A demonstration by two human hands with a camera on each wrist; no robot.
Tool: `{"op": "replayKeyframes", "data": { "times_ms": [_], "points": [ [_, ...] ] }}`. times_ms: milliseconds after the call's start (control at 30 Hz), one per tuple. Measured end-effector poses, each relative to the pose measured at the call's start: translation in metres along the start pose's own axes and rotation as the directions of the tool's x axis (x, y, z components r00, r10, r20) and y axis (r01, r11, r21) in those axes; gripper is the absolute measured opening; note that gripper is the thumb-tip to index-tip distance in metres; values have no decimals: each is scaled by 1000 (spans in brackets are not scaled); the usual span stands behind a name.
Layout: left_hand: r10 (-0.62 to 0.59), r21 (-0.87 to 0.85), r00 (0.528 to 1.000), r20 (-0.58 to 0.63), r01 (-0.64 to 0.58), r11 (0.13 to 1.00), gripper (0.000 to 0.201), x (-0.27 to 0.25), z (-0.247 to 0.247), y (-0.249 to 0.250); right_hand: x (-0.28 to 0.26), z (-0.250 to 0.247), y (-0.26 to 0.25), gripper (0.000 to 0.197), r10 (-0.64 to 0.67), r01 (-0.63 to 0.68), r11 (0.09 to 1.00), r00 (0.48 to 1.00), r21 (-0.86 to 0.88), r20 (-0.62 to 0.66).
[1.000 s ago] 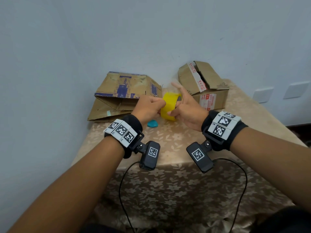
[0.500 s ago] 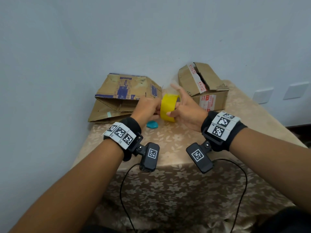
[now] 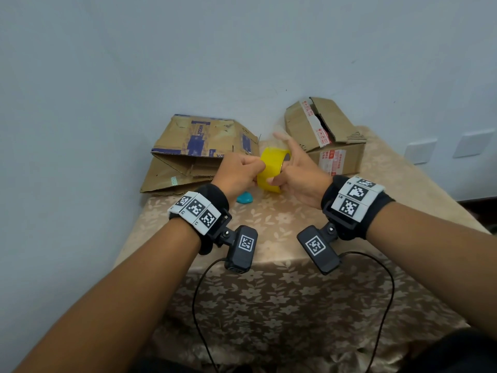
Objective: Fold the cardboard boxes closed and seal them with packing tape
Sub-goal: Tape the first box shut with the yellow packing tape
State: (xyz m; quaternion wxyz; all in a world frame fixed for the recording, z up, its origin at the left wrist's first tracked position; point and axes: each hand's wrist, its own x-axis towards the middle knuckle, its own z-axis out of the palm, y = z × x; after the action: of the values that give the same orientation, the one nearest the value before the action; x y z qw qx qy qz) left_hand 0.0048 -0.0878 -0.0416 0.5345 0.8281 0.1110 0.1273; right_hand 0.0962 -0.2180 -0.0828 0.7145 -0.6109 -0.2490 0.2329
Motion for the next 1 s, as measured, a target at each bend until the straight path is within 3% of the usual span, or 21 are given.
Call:
{"op": "replayKeyframes", "data": {
  "times_ms": [133,267,367,467,633,767,867,1000],
  "points": [
    [-42,-54,998,-39,40,998,28,-1,-1,-4,1,6,-2,113,33,-33,999,999,-24,8],
    [-157,-248,987,-28,145,958,16,-4,0,6,5,4,0,111,53,-53,999,999,5,0],
    [-138,-251,990,-26,127,959,8,-4,3,6,2,3,-1,115,56,-56,998,998,15,5],
    [-127,-233,992,9,125,964,18,-4,2,6,-3,6,-6,118,61,-60,998,998,20,-7],
    [-86,-47,996,2,86,995,30,-2,-6,10,-4,10,-10,122,97,-97,995,995,-10,-27],
    [104,104,993,-52,-99,990,36,-2,-16,14,-5,8,-13,120,105,-103,994,992,43,-62],
    [233,322,972,-16,-215,922,29,0,-24,18,-5,6,-15,116,106,-102,993,992,61,-67],
    [335,575,942,21,-286,767,23,3,-23,22,-7,7,-17,113,107,-103,991,993,82,-48]
  ]
}}
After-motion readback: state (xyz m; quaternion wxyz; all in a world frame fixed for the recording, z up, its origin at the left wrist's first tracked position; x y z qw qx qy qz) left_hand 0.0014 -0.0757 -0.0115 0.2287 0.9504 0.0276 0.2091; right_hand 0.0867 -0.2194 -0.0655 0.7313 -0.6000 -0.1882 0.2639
